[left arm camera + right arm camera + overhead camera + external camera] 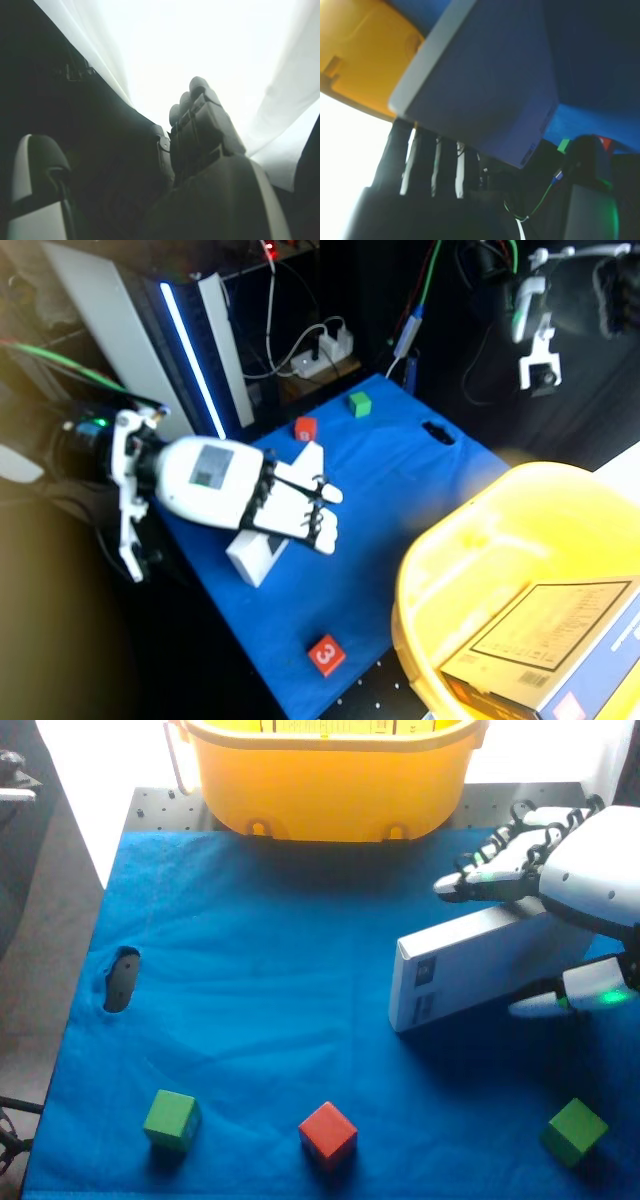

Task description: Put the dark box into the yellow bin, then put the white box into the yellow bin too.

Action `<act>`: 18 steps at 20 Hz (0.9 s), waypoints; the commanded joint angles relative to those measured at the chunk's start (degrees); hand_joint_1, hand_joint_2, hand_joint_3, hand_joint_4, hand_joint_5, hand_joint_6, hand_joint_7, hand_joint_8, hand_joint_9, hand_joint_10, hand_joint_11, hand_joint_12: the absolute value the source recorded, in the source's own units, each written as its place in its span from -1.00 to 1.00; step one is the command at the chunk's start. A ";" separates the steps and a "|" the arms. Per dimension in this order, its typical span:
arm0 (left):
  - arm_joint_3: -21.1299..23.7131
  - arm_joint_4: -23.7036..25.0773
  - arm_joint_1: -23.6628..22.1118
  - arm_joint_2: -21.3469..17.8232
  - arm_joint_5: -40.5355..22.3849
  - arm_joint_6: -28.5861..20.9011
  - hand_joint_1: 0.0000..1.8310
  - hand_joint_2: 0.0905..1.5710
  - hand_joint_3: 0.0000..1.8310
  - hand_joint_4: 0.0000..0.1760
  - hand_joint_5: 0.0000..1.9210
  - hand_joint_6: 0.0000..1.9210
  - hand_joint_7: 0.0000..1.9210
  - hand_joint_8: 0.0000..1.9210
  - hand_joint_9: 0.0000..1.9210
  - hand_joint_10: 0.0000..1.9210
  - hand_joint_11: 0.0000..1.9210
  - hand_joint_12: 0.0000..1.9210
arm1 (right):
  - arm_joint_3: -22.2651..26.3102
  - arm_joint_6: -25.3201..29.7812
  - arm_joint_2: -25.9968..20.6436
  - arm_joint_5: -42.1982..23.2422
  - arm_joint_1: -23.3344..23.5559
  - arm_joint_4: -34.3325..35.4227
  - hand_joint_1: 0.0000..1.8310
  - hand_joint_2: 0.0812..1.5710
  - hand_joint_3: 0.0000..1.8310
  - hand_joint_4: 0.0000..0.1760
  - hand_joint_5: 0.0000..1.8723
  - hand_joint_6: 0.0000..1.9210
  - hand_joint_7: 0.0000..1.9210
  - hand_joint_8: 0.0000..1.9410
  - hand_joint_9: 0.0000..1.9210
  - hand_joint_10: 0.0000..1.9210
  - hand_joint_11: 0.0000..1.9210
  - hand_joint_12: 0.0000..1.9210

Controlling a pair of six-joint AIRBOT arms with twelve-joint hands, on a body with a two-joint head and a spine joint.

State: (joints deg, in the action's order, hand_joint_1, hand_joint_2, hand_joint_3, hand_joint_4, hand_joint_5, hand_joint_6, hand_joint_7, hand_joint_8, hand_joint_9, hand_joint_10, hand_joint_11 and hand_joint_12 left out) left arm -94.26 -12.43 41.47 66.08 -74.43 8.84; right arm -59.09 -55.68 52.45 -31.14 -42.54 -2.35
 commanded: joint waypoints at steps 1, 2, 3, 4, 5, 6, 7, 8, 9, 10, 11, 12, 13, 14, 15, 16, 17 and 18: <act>0.18 -2.30 -0.16 -0.70 -7.78 -0.29 0.35 0.15 -0.98 0.57 -0.73 -1.00 -0.78 -1.00 -0.72 -1.00 -0.68 -0.96 | -0.30 0.13 0.27 -6.61 0.29 0.63 0.08 0.12 -1.00 -0.91 -0.39 -0.99 -0.36 -0.99 -0.40 -0.99 -0.65 -0.52; 0.64 -3.09 0.22 -1.20 -8.62 -0.06 0.28 0.17 -0.98 0.54 -0.75 -1.00 -0.80 -1.00 -0.71 -0.99 -0.70 -0.97 | -0.58 0.13 0.59 -6.61 0.25 0.96 0.14 0.15 -1.00 -1.00 -0.30 -0.99 -0.28 -0.99 -0.30 -0.99 -0.46 -0.62; 1.22 -4.22 0.71 -1.75 -9.79 0.27 0.25 0.18 -0.98 0.54 -0.77 -1.00 -0.84 -1.00 -0.72 -1.00 -0.74 -0.98 | -1.04 0.13 1.14 -6.61 0.18 1.39 0.26 0.30 -0.99 -1.00 0.05 -0.29 0.03 -0.98 0.02 -0.99 -0.14 -0.63; 1.35 -4.57 0.85 -1.88 -10.16 0.30 0.25 0.18 -0.98 0.54 -0.77 -1.00 -0.84 -1.00 -0.72 -1.00 -0.74 -0.98 | -1.17 0.13 1.33 -6.61 0.15 1.47 0.26 0.30 -0.99 -1.00 0.05 -0.29 0.03 -0.98 0.02 -0.99 -0.14 -0.63; 1.55 -5.10 1.09 -2.06 -10.75 0.30 0.25 0.16 -0.99 0.75 -0.76 -1.00 -0.83 -1.00 -0.72 -1.00 -0.78 -1.00 | -1.26 0.13 1.45 -6.62 0.12 1.71 0.36 0.36 -1.00 -1.00 0.10 -0.38 0.06 -0.03 0.05 -0.04 -0.12 0.41; 1.73 -5.63 1.41 -2.23 -11.14 0.39 0.20 0.15 -1.00 0.99 -0.76 -1.00 -0.83 -1.00 -0.75 -1.00 -0.93 -1.00 | -1.26 0.13 1.49 -6.63 0.13 1.74 0.30 0.33 -1.00 -1.00 0.17 -0.20 0.27 -0.18 0.25 0.23 0.10 0.65; 1.81 -6.12 1.78 -2.32 -11.33 0.56 0.17 0.16 -0.99 1.00 -0.79 -1.00 -0.85 -1.00 -0.79 -1.00 -0.91 -0.99 | -1.25 0.13 1.55 -6.71 0.15 1.90 0.38 0.33 -1.00 -1.00 0.14 -0.35 0.21 -0.04 0.24 0.06 0.07 0.51; 1.81 -6.46 2.05 -2.33 -11.37 0.58 0.17 0.16 -0.99 1.00 -0.79 -1.00 -0.85 -1.00 -0.79 -1.00 -0.91 -0.99 | -1.26 0.13 1.60 -6.77 0.17 2.07 0.38 0.33 -1.00 -1.00 0.14 -0.35 0.21 -0.04 0.24 0.06 0.07 0.51; 1.81 -7.34 2.64 -2.37 -11.49 0.59 0.17 0.15 -1.00 0.87 -0.81 -1.00 -0.84 -0.99 -0.79 -1.00 -0.90 -0.98 | -1.24 0.13 1.76 -6.79 0.20 2.09 0.40 0.32 -1.00 -1.00 0.14 -0.34 0.21 -0.06 0.22 -0.10 0.03 0.42; 1.81 -8.23 3.14 -2.38 -11.82 0.59 0.18 0.14 -1.00 0.90 -0.84 -1.00 -0.82 -0.99 -0.81 -0.99 -0.94 -1.00 | -1.25 0.26 1.86 -6.81 0.24 2.09 0.41 0.31 -1.00 -1.00 0.10 -0.23 0.28 -0.22 0.30 -0.30 0.07 0.32; 1.82 -9.30 3.68 -2.39 -12.20 0.59 0.18 0.14 -1.00 0.90 -0.84 -1.00 -0.82 -0.99 -0.81 -0.99 -0.94 -1.00 | -1.28 0.67 1.89 -6.93 0.38 2.10 0.41 0.31 -1.00 -1.00 0.10 -0.23 0.28 -0.22 0.30 -0.30 0.07 0.32; 1.96 -10.75 4.90 -2.65 -12.58 0.59 0.14 0.17 -0.99 1.00 -0.88 -1.00 -0.86 -1.00 -0.88 -1.00 -0.95 -1.00 | -1.67 3.64 1.92 -8.67 0.46 1.82 0.41 0.32 -1.00 -1.00 0.09 -0.24 0.26 -0.17 0.28 -0.29 0.02 0.38; 2.05 -11.09 5.29 -2.77 -12.60 0.59 0.13 0.14 -1.00 1.00 -0.87 -0.99 -0.84 -0.99 -0.86 -0.99 -0.91 -0.98 | -2.01 5.17 1.95 -9.63 0.46 1.69 0.41 0.33 -1.00 -1.00 0.06 -0.17 0.24 -0.16 0.26 -0.28 0.00 0.36; 2.13 -11.37 5.61 -2.85 -12.63 0.59 0.14 0.15 -1.00 1.00 -0.87 -1.00 -0.85 -1.00 -0.82 -0.98 -0.91 -0.98 | -2.37 6.43 1.95 -10.48 0.46 1.68 0.40 0.34 -1.00 -1.00 0.03 -0.14 0.23 -0.13 0.24 -0.27 0.00 0.36; 2.21 -11.66 6.02 -2.92 -12.63 0.59 0.15 0.15 -1.00 1.00 -0.86 -0.99 -0.85 -1.00 -0.80 -0.97 -0.90 -0.97 | -2.59 6.94 2.23 -10.95 0.46 1.68 0.40 0.34 -1.00 -1.00 0.01 -0.10 0.22 -0.12 0.23 -0.27 -0.01 0.34; 2.26 -11.93 6.44 -2.93 -12.63 0.59 0.15 0.13 -1.00 1.00 -0.85 -0.99 -0.87 -1.00 -0.81 -0.98 -0.90 -0.97 | -2.65 6.95 2.54 -12.15 0.51 1.68 0.40 0.35 -1.00 -1.00 0.00 -0.10 0.21 -0.10 0.23 -0.26 0.00 0.32; 2.30 -12.14 6.79 -2.93 -12.56 0.59 0.10 0.11 -1.00 1.00 -0.90 -1.00 -0.92 -1.00 -0.87 -1.00 -0.92 -0.98 | -2.71 6.96 2.82 -13.37 0.77 1.72 0.40 0.35 -1.00 -1.00 0.00 -0.09 0.21 -0.09 0.22 -0.23 -0.01 0.34; 2.32 -12.17 6.96 -2.91 -12.43 0.59 0.10 0.11 -1.00 0.98 -0.91 -1.00 -0.92 -1.00 -0.87 -1.00 -0.91 -0.98 | -2.70 6.96 3.03 -14.16 1.23 1.72 0.40 0.35 -1.00 -1.00 0.00 -0.09 0.21 -0.09 0.23 -0.22 -0.01 0.35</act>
State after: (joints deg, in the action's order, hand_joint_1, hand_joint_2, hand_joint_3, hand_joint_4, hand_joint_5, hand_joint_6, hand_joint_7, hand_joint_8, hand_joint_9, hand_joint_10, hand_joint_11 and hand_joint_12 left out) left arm -91.94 -23.70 48.86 63.42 -80.79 9.67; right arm -61.87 -49.06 55.35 -37.08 -42.22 -1.04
